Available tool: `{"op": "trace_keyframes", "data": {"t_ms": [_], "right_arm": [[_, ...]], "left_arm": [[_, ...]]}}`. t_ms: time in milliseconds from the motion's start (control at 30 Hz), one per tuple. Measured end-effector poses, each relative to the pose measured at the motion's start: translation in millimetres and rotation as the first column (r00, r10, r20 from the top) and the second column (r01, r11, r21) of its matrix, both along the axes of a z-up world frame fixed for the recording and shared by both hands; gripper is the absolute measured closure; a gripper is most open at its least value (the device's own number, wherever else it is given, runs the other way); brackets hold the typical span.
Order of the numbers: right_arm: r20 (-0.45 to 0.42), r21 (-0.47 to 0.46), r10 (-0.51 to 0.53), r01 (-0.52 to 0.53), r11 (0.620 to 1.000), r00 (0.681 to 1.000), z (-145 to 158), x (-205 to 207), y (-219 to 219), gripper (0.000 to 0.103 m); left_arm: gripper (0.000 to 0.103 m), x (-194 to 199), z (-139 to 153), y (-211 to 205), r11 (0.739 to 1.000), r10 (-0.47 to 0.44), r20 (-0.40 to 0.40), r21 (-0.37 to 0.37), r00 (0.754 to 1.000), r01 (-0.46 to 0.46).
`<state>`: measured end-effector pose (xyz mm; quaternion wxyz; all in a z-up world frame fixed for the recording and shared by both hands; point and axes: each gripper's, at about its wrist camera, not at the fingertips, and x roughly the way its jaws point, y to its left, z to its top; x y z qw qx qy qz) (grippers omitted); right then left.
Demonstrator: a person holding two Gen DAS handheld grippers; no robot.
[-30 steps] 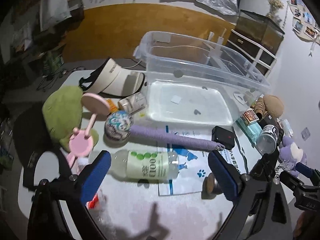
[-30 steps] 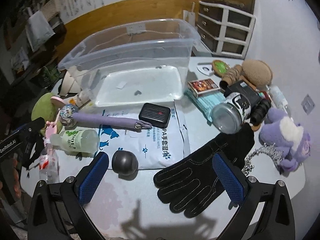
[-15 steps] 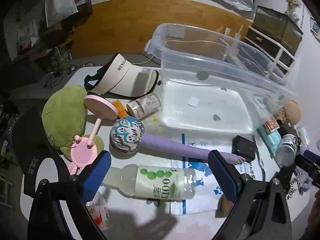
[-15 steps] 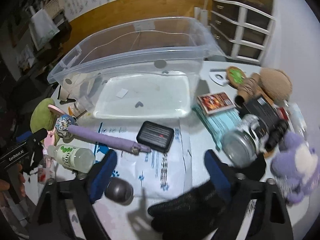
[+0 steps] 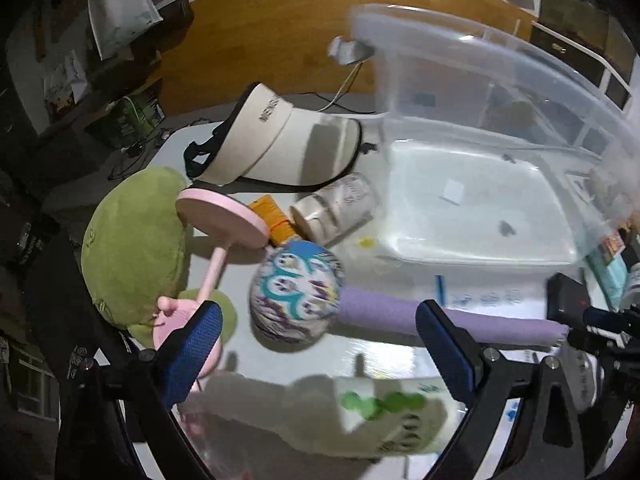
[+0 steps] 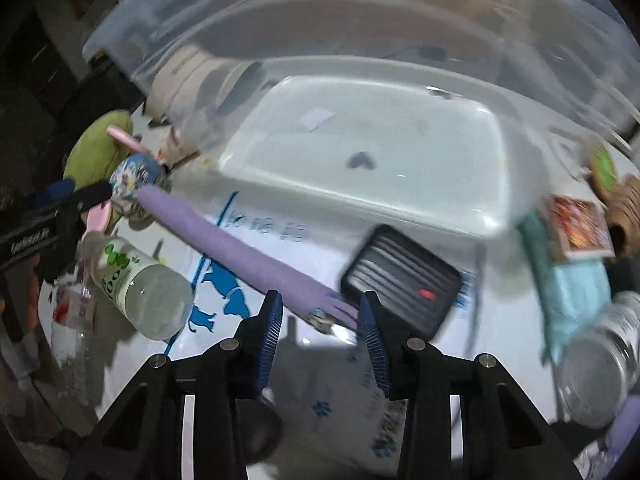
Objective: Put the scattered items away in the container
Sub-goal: 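Close the right gripper on the purple rope handle of the massager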
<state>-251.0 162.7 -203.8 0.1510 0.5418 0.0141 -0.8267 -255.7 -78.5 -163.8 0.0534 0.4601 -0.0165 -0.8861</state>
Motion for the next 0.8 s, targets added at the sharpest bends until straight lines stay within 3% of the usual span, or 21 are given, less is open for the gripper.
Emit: {"op": "trace_keyframes", "data": {"t_ms": [133, 300, 600, 800], "right_arm": [[-0.004, 0.035, 0.101, -0.101, 0.994, 0.995, -9, -12, -28, 0.062], [0.005, 0.07, 0.232, -0.231, 0.97, 0.973, -21, -27, -59, 0.062], [0.03, 0.179, 0.445, -0.443, 0.878, 0.895, -35, -30, -85, 0.064], [0.064, 0.237, 0.505, -0.505, 0.83, 0.861, -28, -24, -81, 0.069]], "left_arm": [[0.006, -6, -8, -17, 1.0, 0.019, 0.019, 0.018, 1.0, -0.019], [0.006, 4, -10, -17, 0.999, -0.022, 0.022, 0.034, 1.0, 0.021], [0.006, 32, -7, 3, 0.985, -0.122, 0.035, 0.126, 0.992, 0.117], [0.006, 46, -12, 31, 0.969, -0.2, 0.047, 0.157, 0.979, 0.19]]}}
